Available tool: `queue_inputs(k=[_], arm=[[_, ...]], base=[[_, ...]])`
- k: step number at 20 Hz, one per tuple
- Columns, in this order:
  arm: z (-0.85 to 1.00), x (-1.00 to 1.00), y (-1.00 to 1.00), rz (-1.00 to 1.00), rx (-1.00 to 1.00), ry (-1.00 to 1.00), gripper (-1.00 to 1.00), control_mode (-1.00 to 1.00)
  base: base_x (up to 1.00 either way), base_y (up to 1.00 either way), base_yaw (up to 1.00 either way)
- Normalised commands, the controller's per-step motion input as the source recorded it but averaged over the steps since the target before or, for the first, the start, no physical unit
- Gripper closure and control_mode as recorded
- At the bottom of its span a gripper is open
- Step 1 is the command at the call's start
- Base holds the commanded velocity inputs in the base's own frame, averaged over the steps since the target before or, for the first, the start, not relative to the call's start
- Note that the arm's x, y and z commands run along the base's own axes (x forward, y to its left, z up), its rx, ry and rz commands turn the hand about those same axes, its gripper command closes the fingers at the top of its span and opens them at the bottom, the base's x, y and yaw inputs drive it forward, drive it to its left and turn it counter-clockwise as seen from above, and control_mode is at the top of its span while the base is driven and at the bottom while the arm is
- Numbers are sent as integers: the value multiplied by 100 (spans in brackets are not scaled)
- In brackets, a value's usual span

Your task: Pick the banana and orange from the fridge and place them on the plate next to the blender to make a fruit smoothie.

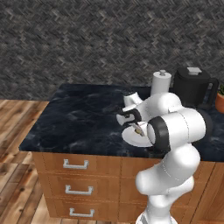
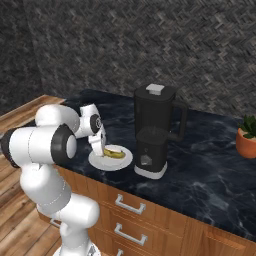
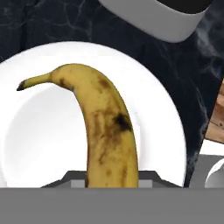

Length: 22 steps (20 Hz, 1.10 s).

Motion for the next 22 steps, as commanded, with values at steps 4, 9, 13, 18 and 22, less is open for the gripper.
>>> queue_inputs(k=[4, 9, 13, 18, 22], arm=[[-39, 27, -14, 0, 5, -10, 100, -100], [-24, 10, -1, 0, 2, -5, 100, -100], [-8, -22, 3, -3, 0, -9, -100, -100], [14, -4, 0, -6, 0, -7, -100, -100], [57, -40, 0, -3, 0, -7, -100, -100]], base=[[0, 0, 0], [0, 0, 0], [0, 0, 0], [0, 0, 0], [0, 0, 0]])
